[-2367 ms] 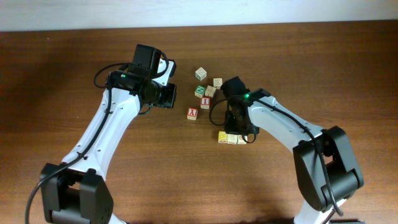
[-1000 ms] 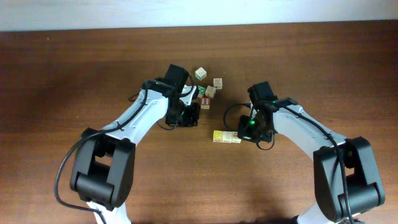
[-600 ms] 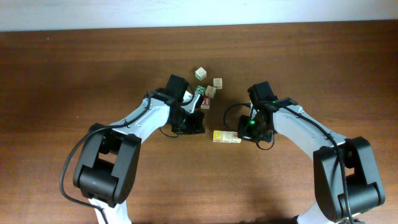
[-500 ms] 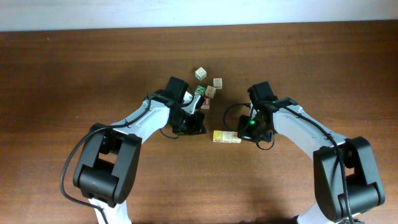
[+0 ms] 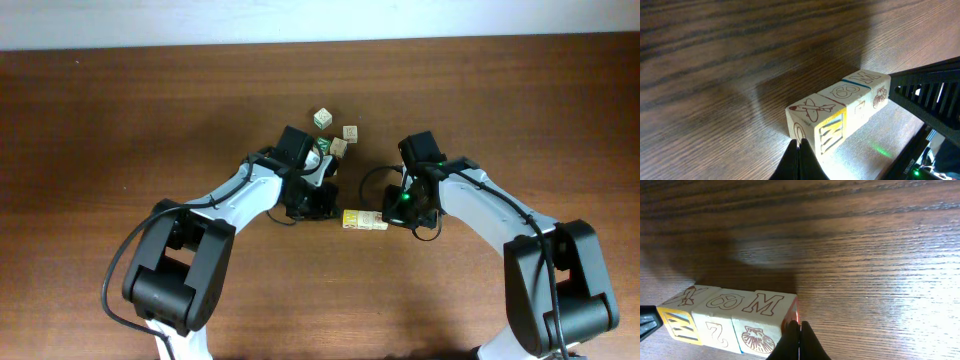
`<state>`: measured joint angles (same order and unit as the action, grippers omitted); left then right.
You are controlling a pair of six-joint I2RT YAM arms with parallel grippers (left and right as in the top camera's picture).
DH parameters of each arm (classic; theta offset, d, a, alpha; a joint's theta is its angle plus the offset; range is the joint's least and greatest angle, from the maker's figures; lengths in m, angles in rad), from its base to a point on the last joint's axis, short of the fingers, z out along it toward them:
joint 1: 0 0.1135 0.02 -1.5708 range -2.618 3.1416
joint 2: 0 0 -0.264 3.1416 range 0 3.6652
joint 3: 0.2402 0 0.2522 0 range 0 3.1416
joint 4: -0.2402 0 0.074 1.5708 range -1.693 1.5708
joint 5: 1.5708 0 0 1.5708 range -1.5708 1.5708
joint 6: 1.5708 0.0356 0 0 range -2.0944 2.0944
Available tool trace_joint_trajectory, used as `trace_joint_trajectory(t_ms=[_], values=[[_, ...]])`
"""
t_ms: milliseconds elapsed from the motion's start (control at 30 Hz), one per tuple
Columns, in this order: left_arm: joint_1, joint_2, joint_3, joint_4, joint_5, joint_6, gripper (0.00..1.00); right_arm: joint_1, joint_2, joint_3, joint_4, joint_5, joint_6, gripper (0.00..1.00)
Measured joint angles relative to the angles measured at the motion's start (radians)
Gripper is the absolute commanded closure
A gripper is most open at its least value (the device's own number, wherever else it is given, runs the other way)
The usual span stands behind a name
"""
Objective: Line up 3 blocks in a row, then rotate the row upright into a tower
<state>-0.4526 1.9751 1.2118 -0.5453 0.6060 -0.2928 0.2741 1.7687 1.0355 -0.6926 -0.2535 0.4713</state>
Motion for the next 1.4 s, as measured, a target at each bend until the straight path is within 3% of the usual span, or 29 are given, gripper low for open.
trace_joint_trajectory(t_ms=[867,1400], values=[[-0.035,0.000,0.000,0.008,-0.072,-0.048,1.00,-0.005,-0.001,-0.005,0.028,-0.036,-0.063,0.96],[-0.032,0.014,-0.006,0.008,-0.106,-0.049,1.00,0.036,-0.104,-0.005,0.024,-0.054,-0.064,0.96]])
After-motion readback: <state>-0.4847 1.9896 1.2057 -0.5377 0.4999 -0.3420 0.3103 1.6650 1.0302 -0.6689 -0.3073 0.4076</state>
